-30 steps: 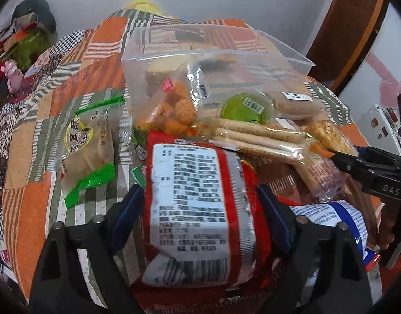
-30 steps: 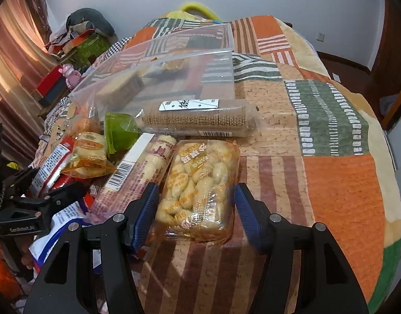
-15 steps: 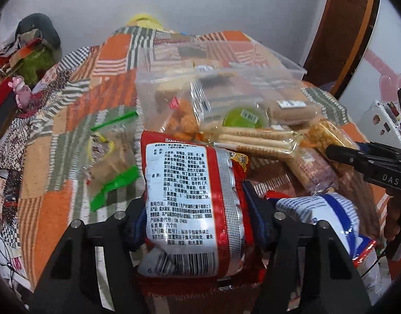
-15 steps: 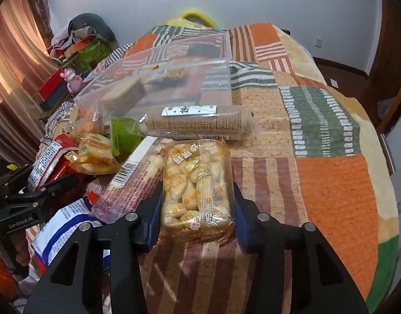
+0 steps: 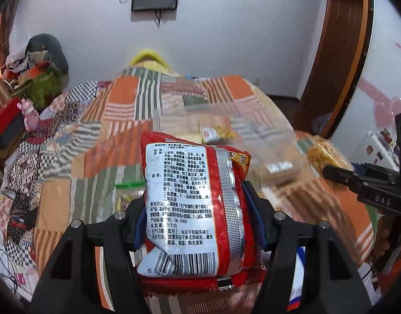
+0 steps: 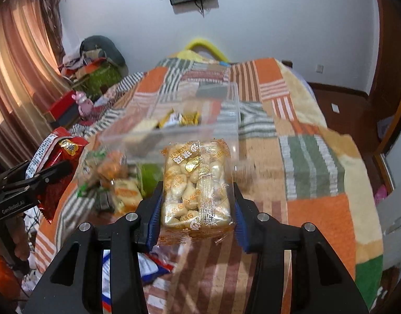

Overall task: Organize snacks
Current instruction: 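Drop the biscuit bag into the box with left tool while right tool drops cookie pack, then grasp the green-edged snack pouch with left tool while right tool grasps a wafer roll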

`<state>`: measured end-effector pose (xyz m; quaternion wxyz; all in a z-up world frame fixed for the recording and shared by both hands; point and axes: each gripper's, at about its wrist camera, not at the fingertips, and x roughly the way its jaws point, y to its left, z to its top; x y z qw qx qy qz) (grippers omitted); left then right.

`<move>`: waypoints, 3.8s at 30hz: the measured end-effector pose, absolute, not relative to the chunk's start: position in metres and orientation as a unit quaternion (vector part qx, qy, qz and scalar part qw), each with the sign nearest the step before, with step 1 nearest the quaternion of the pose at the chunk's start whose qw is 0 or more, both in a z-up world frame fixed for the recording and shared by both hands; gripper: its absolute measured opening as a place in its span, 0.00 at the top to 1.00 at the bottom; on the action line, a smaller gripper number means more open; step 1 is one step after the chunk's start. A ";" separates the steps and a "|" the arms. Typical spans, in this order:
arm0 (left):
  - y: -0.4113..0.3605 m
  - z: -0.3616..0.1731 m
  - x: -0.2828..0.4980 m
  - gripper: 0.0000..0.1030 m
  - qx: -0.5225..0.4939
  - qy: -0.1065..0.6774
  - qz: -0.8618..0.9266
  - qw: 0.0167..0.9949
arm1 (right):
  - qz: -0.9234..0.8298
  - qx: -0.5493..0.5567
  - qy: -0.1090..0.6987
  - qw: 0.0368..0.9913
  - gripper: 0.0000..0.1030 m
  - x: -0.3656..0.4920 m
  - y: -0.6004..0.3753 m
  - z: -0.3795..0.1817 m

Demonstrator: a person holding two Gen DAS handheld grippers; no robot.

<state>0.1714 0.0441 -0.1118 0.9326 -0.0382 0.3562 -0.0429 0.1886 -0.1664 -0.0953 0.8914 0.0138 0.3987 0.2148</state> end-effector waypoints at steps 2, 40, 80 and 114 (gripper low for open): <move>0.044 -0.104 0.179 0.39 -0.042 0.349 -0.045 0.935 | 0.218 0.015 0.388 0.895 0.59 0.192 -0.164 -0.088; 0.008 -0.147 0.352 0.38 -0.034 0.378 -0.035 0.925 | 0.211 -0.011 0.420 0.883 0.58 0.309 -0.120 -0.129; 0.135 -0.180 0.220 0.32 -0.031 0.451 0.042 0.891 | 0.233 -0.032 0.466 0.853 0.47 0.221 -0.125 -0.142; 0.120 -0.207 0.212 0.50 -0.058 0.447 0.014 0.892 | 0.232 -0.056 0.492 0.837 0.59 0.204 -0.121 -0.162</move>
